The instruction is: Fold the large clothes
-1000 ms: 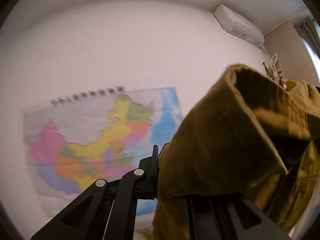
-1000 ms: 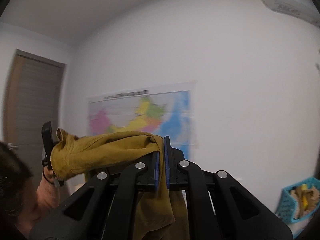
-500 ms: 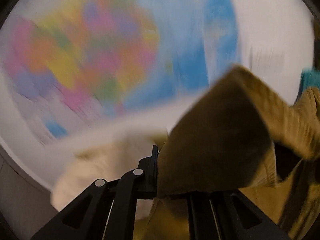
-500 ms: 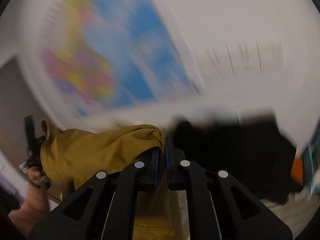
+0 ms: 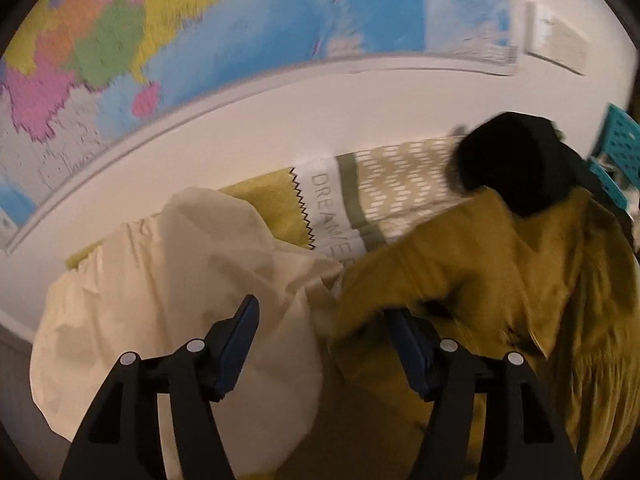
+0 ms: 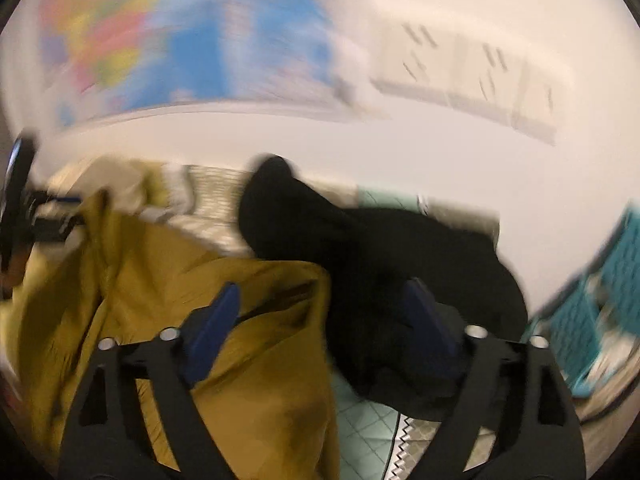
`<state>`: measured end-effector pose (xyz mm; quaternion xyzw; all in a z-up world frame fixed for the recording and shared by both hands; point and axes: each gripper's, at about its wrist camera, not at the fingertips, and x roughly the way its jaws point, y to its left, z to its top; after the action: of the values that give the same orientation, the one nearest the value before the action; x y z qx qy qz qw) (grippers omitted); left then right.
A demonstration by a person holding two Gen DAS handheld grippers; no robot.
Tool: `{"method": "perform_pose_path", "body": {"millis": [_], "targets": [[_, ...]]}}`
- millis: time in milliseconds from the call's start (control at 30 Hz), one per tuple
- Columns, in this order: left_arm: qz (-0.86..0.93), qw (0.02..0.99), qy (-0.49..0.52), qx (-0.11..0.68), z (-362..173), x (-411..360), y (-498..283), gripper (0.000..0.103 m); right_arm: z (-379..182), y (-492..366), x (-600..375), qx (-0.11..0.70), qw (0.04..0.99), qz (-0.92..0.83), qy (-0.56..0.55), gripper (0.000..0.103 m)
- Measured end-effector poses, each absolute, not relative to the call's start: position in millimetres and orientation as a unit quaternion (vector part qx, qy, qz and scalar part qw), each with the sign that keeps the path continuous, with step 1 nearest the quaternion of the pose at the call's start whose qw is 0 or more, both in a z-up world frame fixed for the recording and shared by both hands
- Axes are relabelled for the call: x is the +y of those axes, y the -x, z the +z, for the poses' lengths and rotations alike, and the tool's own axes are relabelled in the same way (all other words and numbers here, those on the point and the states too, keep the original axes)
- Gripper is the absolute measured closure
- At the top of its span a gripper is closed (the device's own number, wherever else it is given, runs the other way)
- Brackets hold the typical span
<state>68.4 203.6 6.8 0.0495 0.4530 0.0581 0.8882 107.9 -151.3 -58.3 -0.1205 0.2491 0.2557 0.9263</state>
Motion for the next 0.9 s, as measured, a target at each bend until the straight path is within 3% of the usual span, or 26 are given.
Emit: {"method": "perform_pose_path", "body": {"millis": [133,200,400,433,467,500,533,567,700,833,867,900], "targets": [[-0.008,0.89,-0.064,0.451,-3,178,-42,0.027,-88,-86,-103,0.316,0.861,0.381,0.12,0.021],[-0.023,0.884,-0.07,0.462,-17,163,-38,0.026,-115,-98,-83,0.369,0.829,0.409,0.097,0.026],[-0.036,0.851,-0.068,0.52,-64,146,-44,0.025,-166,-149,-60,0.449,0.795,0.407,0.017,0.024],[-0.039,0.85,-0.065,0.521,-65,146,-42,0.031,-166,-153,-61,0.45,0.79,0.416,-0.003,0.031],[-0.044,0.851,-0.061,0.519,-66,146,-44,0.04,-165,-157,-65,0.445,0.787,0.427,-0.016,0.06],[-0.047,0.852,-0.054,0.519,-67,147,-48,0.065,-158,-159,-68,0.441,0.777,0.447,-0.041,0.089],[-0.049,0.85,-0.039,0.523,-66,150,-52,0.089,-147,-160,-73,0.434,0.772,0.461,-0.061,0.092],[-0.039,0.853,-0.032,0.519,-62,154,-57,0.099,-137,-161,-78,0.421,0.773,0.469,-0.075,0.094],[-0.013,0.887,0.003,0.461,-9,178,-72,0.1,-58,-181,-104,0.334,0.79,0.492,-0.154,0.095],[0.037,0.912,-0.012,0.407,27,192,-88,0.098,-32,-234,-112,0.321,0.804,0.445,-0.229,0.092],[0.058,0.911,-0.023,0.408,26,195,-95,0.093,-37,-245,-111,0.336,0.801,0.433,-0.241,0.086],[0.076,0.904,-0.02,0.421,20,202,-106,0.085,-47,-261,-106,0.36,0.798,0.414,-0.249,0.069]]}}
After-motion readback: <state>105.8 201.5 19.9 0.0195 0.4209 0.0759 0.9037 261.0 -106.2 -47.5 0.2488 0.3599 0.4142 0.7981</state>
